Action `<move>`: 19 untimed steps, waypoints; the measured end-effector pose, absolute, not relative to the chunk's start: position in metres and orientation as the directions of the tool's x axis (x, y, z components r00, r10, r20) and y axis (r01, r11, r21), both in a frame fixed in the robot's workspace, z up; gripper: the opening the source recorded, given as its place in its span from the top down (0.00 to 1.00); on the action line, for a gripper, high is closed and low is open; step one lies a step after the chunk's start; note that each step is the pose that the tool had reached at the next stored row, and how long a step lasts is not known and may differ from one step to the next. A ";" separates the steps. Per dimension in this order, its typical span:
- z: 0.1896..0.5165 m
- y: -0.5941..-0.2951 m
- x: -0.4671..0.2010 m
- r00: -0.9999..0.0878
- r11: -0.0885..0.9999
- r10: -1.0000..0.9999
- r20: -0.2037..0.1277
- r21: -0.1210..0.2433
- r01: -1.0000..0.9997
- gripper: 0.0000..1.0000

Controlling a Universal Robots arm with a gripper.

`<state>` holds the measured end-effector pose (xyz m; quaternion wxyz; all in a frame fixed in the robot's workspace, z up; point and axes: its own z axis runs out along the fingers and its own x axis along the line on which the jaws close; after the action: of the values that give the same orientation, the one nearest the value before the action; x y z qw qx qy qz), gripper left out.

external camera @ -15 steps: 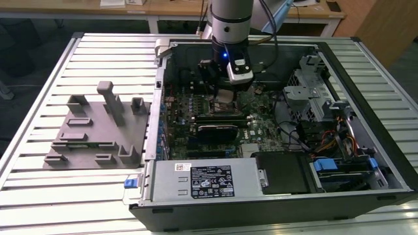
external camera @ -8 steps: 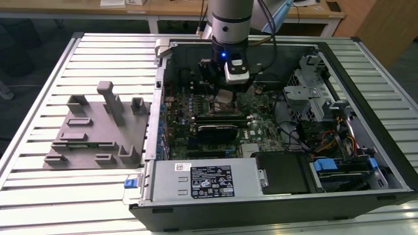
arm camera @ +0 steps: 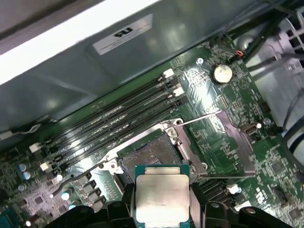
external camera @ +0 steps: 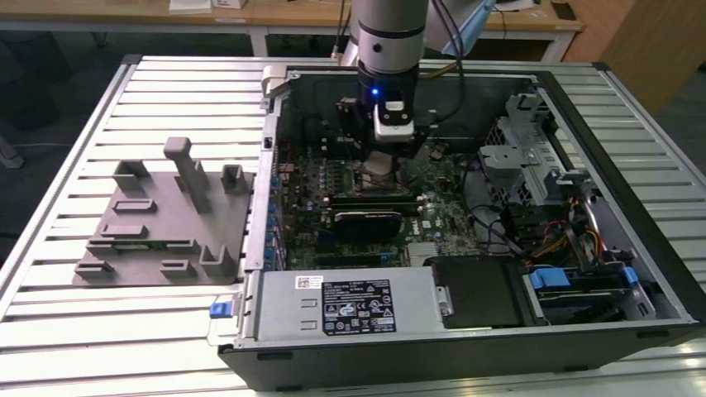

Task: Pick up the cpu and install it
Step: 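Place the cpu into insertion slot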

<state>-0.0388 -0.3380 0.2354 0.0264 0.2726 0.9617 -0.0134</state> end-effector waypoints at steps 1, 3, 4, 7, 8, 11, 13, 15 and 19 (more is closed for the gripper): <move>0.235 -0.338 -0.039 -0.843 0.844 0.534 -0.058 -0.011 0.536 0.46; 0.235 -0.338 -0.039 -0.829 0.830 0.557 -0.058 -0.011 0.558 0.46; 0.235 -0.338 -0.039 -0.821 0.822 0.568 -0.057 -0.010 0.569 0.46; 0.235 -0.338 -0.039 -0.798 0.798 0.601 -0.057 -0.009 0.602 0.46; 0.235 -0.338 -0.039 -0.789 0.790 0.612 -0.056 -0.009 0.613 0.46; 0.235 -0.338 -0.039 -0.761 0.762 0.647 -0.056 -0.009 0.648 0.46; 0.235 -0.338 -0.039 -0.740 0.741 0.670 -0.056 -0.009 0.671 0.46; 0.235 -0.338 -0.039 -0.719 0.719 0.693 -0.056 -0.009 0.695 0.46; 0.234 -0.338 -0.039 -0.673 0.674 0.738 -0.056 -0.009 0.739 0.46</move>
<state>-0.0388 -0.3380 0.2343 0.0240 0.4037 0.9145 -0.0155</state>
